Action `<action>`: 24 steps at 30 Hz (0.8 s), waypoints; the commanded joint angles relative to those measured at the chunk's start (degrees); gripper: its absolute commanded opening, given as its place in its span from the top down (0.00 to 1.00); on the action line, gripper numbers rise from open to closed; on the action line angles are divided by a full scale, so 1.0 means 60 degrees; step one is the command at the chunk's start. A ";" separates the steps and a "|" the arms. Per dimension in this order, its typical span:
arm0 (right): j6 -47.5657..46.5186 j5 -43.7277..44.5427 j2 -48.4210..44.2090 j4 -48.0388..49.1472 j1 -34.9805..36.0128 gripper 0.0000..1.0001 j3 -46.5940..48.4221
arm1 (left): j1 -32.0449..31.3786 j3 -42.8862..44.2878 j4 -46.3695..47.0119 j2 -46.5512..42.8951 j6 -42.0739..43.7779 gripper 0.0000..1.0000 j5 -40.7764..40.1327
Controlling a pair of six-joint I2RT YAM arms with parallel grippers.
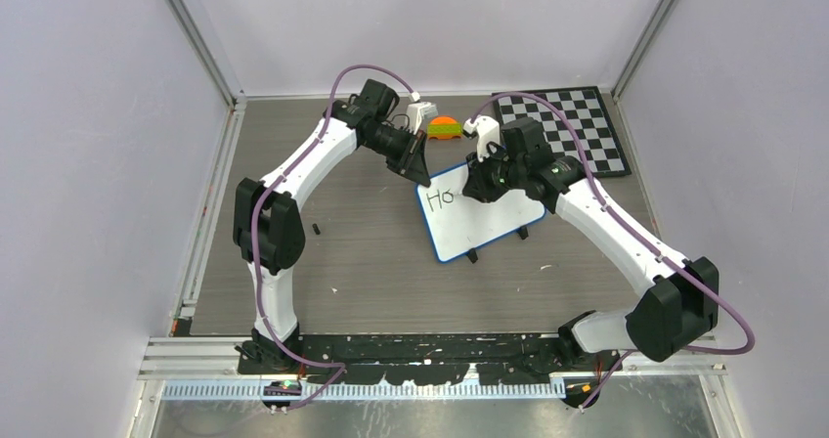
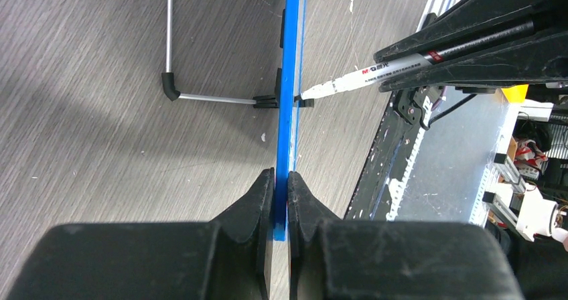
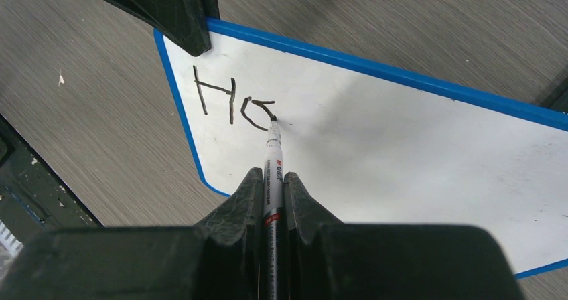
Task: Write a sentence on the whiteboard
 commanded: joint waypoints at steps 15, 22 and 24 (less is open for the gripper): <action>-0.0215 -0.0089 -0.0050 0.0133 -0.0299 1.00 0.0833 | 0.0011 0.0239 -0.0053 -0.0322 -0.0017 1.00 0.0211; -0.0172 -0.0263 0.0101 0.0208 -0.0294 1.00 0.0712 | 0.0011 0.0220 -0.0066 -0.0320 0.0025 1.00 0.0194; -0.0186 -0.0224 0.0071 0.0206 -0.0304 1.00 0.0544 | 0.0011 0.0215 -0.0073 -0.0306 0.0016 1.00 0.0198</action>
